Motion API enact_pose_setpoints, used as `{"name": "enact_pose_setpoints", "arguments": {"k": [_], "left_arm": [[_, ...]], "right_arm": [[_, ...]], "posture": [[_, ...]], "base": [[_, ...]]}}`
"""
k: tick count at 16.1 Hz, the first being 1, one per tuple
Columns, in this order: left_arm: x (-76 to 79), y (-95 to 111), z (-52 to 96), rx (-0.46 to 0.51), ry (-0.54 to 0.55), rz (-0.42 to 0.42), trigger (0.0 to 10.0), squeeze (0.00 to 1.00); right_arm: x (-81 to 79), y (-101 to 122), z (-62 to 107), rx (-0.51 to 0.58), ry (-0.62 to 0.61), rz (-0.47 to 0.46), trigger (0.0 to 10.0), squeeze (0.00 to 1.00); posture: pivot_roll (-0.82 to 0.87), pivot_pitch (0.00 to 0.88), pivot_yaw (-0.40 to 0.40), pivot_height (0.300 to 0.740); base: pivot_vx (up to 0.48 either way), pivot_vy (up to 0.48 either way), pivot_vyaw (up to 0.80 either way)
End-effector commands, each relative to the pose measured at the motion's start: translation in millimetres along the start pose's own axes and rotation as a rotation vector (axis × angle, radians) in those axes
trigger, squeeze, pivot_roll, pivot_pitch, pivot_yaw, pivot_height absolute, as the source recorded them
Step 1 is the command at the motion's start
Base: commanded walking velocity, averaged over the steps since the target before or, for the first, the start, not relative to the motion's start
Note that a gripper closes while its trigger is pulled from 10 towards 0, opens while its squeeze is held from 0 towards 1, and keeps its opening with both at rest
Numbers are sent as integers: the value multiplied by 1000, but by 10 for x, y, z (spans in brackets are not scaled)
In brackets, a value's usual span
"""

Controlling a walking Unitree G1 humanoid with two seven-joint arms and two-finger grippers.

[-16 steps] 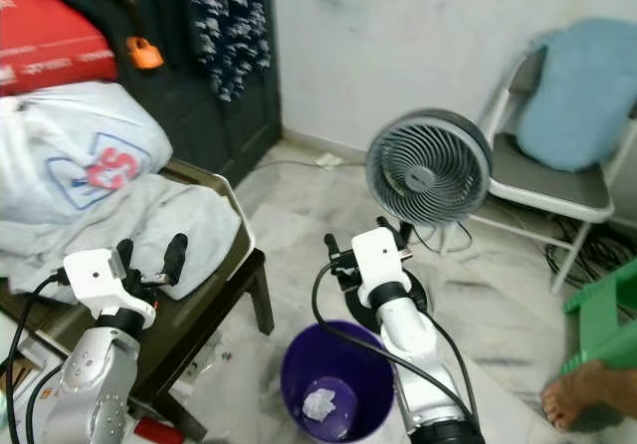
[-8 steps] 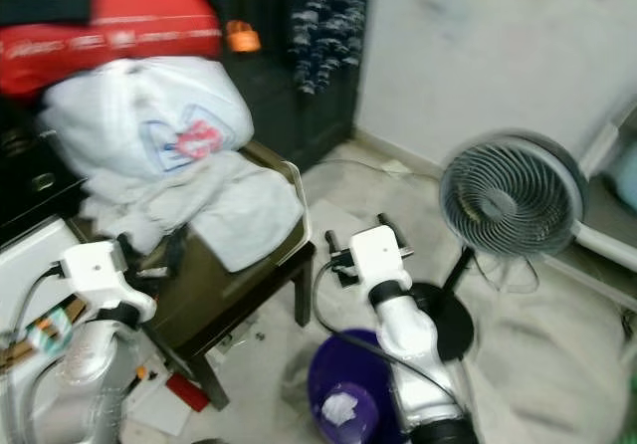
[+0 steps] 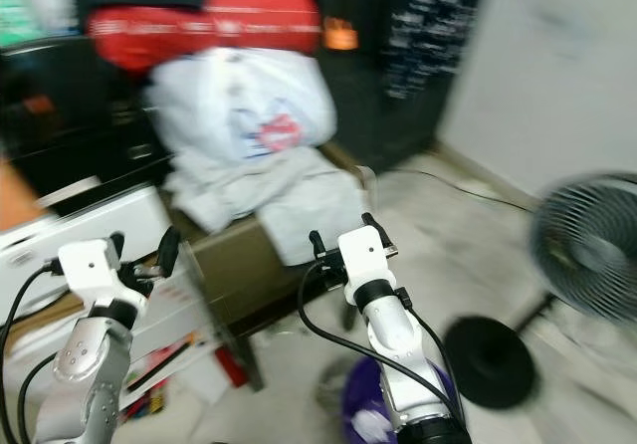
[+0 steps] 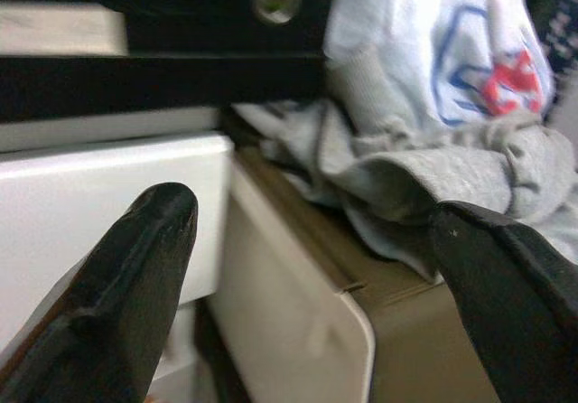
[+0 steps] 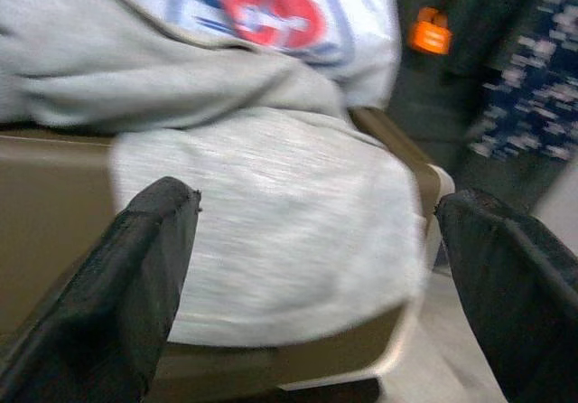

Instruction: Clean up the room

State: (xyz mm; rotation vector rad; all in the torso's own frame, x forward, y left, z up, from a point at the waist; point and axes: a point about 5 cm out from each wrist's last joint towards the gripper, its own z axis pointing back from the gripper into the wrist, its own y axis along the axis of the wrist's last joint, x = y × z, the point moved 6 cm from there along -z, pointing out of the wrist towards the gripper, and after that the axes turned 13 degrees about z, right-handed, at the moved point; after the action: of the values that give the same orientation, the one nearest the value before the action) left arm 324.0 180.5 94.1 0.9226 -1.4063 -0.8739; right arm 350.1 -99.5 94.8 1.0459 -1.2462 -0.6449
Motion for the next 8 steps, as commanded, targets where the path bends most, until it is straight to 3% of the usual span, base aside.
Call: {"name": "enact_pose_setpoints", "arguments": {"k": [1,8], "left_arm": [[27,-26,5,-11,-9,-4,10000,0],[45,-38,-13,-22,-20,-1,10000,0]], "right_arm": [[45,-10,5,-2,-9,1,10000,0],[41,-13,-7,-6,-6,-6,10000,0]], "posture": [[-110,44,-22,740],[-110,52,-23,740]], "base": [[0,0,800],[0,0,800]]}}
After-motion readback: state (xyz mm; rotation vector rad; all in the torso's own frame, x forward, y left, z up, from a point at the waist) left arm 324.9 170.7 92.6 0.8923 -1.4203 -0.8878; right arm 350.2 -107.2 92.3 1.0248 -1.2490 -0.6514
